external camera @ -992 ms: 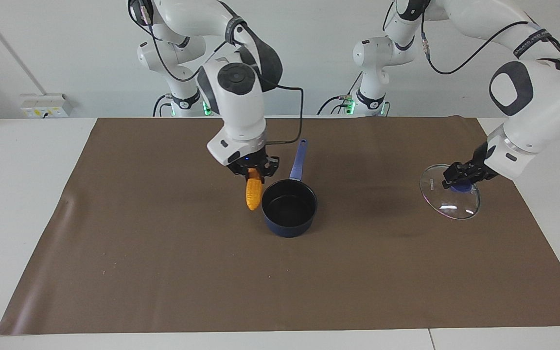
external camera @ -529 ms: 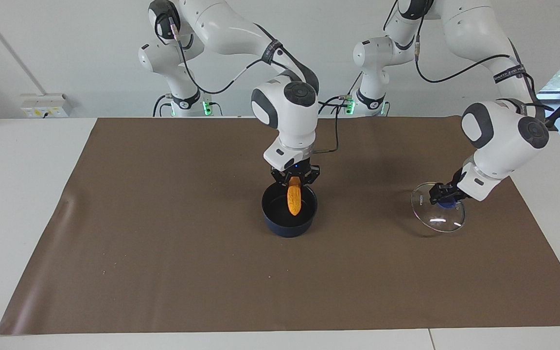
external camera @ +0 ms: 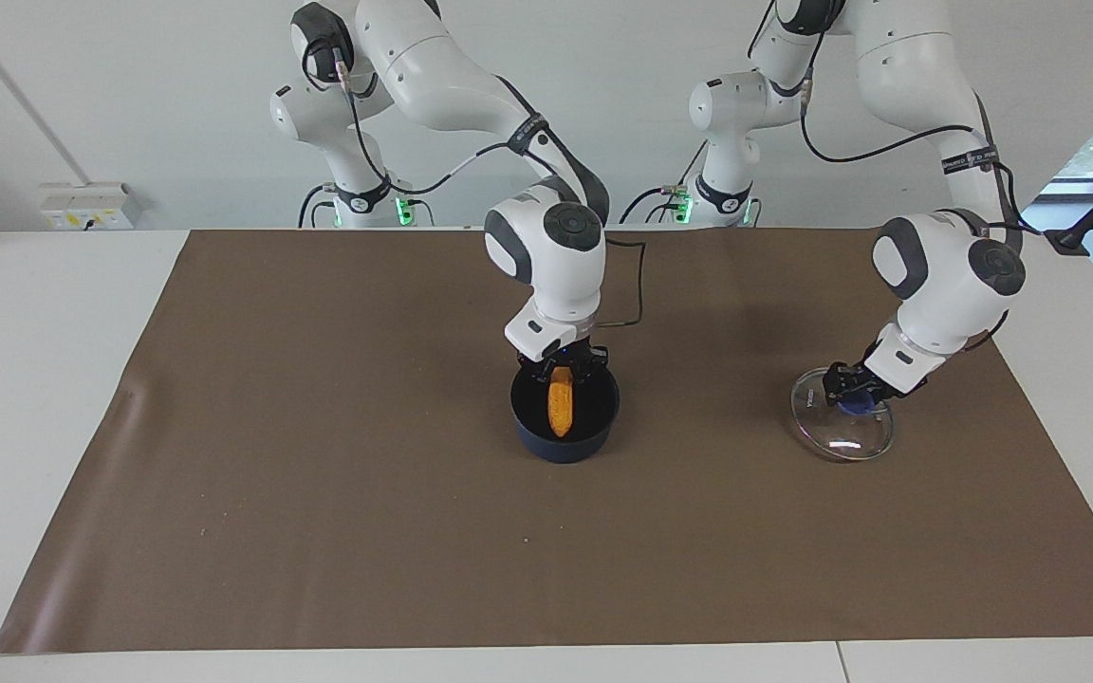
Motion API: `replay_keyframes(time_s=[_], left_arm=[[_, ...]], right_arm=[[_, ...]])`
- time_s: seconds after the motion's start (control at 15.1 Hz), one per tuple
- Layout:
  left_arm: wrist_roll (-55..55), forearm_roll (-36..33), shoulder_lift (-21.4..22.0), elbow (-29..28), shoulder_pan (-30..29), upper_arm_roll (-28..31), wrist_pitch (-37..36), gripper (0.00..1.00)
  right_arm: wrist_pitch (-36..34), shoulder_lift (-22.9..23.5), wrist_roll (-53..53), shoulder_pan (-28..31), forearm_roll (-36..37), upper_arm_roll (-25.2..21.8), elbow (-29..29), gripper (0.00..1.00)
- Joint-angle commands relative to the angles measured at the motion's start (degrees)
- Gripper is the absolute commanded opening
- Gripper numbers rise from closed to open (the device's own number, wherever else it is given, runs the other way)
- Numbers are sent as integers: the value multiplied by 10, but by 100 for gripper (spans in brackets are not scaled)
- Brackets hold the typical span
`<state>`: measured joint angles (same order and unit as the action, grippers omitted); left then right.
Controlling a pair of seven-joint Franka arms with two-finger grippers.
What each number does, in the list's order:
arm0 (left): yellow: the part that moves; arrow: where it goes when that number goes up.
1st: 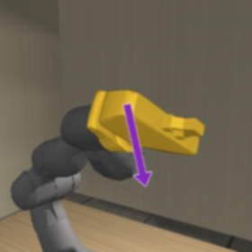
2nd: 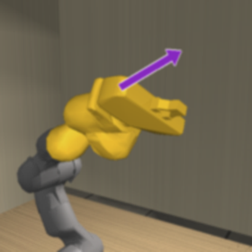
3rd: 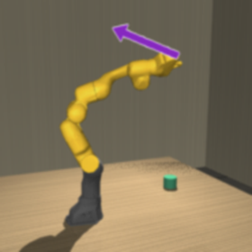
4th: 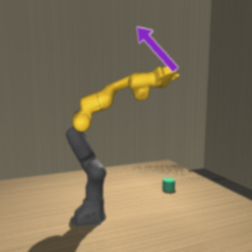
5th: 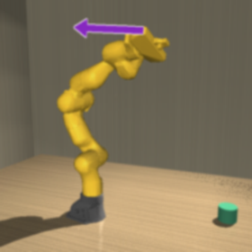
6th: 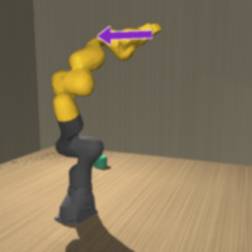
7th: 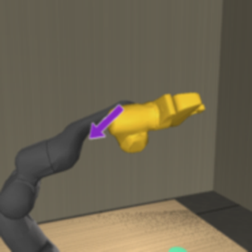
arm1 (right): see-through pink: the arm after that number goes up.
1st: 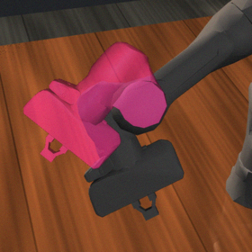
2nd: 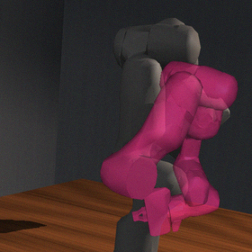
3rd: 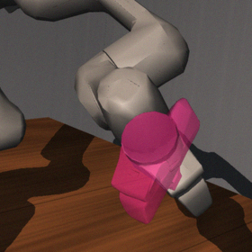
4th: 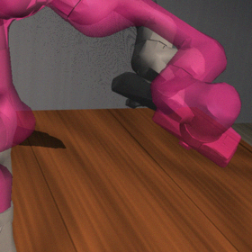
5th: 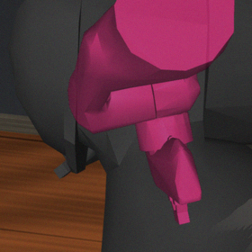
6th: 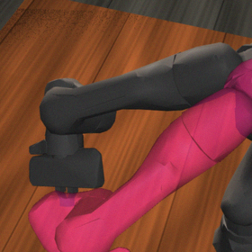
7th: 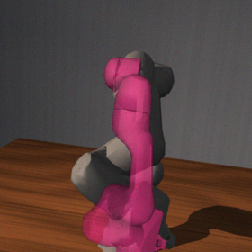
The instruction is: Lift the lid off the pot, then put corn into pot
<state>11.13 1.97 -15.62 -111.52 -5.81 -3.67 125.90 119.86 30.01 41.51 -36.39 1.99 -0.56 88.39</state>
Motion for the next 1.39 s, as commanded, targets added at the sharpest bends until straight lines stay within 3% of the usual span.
replay_keyframes(time_s=[0.0, 0.2, 0.26, 0.33, 0.6, 0.79, 0.93, 1.06, 1.32], left_arm=[[19, -10, 24, -35, -5, -2, 33, 0], [21, -10, 24, -40, -5, -2, 39, 4], [21, -10, 24, -40, -4, -2, 39, 70], [21, -10, 23, -35, -2, -2, 37, 100], [17, -10, 35, 11, 4, -3, -9, 100], [-42, -34, 43, 139, 17, -4, -189, 100], [-84, -44, 52, 190, 22, -8, -266, 100], [-132, -44, 82, 201, 42, -7, -309, 100], [-139, -43, 146, 176, 71, 6, -359, 100]], right_arm=[[-69, -15, -12, 15, 13, -2, -50, 100], [-131, -68, -69, 75, 11, -1, -69, 100], [-160, -90, -107, 96, 10, -1, -69, 100], [-183, -108, -145, 116, 11, -1, -69, 100], [-265, -185, -269, 206, 13, -3, -69, 100], [-316, -225, -336, 278, 9, -3, -57, 100], [-330, -260, -370, 287, 11, -5, -2, 100], [-321, -293, -404, 319, 11, -4, 50, 100], [-284, -292, -423, 331, 14, -4, 58, 100]])
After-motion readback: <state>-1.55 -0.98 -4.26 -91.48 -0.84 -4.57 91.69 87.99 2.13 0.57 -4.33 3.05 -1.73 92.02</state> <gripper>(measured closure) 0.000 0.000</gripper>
